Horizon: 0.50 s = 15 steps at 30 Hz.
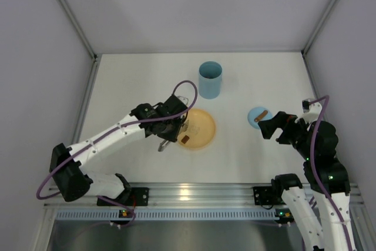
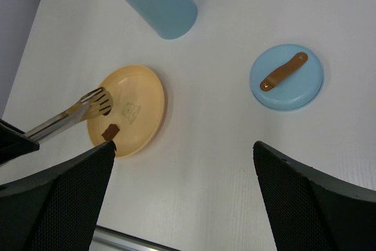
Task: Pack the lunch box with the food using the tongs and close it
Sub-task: Pick up the fake food from the plate.
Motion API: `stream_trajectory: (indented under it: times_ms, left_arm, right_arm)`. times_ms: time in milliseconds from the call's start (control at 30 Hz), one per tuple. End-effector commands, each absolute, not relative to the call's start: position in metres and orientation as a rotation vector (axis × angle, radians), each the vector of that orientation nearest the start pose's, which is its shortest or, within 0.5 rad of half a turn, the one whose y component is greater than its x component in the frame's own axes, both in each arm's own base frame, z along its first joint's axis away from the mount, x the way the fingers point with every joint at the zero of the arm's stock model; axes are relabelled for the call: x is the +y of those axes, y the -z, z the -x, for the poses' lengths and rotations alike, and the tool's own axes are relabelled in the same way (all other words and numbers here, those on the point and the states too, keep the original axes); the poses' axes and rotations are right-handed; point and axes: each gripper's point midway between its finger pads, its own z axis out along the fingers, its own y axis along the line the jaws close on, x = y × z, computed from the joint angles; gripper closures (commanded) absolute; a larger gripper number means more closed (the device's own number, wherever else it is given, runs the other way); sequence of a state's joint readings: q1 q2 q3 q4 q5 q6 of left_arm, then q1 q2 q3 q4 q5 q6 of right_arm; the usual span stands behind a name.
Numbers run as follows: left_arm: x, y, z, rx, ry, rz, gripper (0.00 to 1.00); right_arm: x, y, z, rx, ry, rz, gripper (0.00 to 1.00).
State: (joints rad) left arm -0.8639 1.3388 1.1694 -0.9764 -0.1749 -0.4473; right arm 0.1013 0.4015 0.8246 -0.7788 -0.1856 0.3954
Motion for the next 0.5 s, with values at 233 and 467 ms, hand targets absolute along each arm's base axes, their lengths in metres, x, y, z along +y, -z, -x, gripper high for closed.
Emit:
stream_trajectory:
  times_ms: [233, 467]
  left_arm:
    - [-0.239, -0.211, -0.230, 2.476, 0.261, -0.469, 0.74]
    - [-0.275, -0.252, -0.264, 2.378, 0.310, -0.458, 0.73]
  right_arm:
    - [0.065, -0.266, -0.188, 1.910, -0.501, -0.164, 0.01]
    - [0.063, -0.266, -0.187, 1.911, -0.493, -0.165, 0.00]
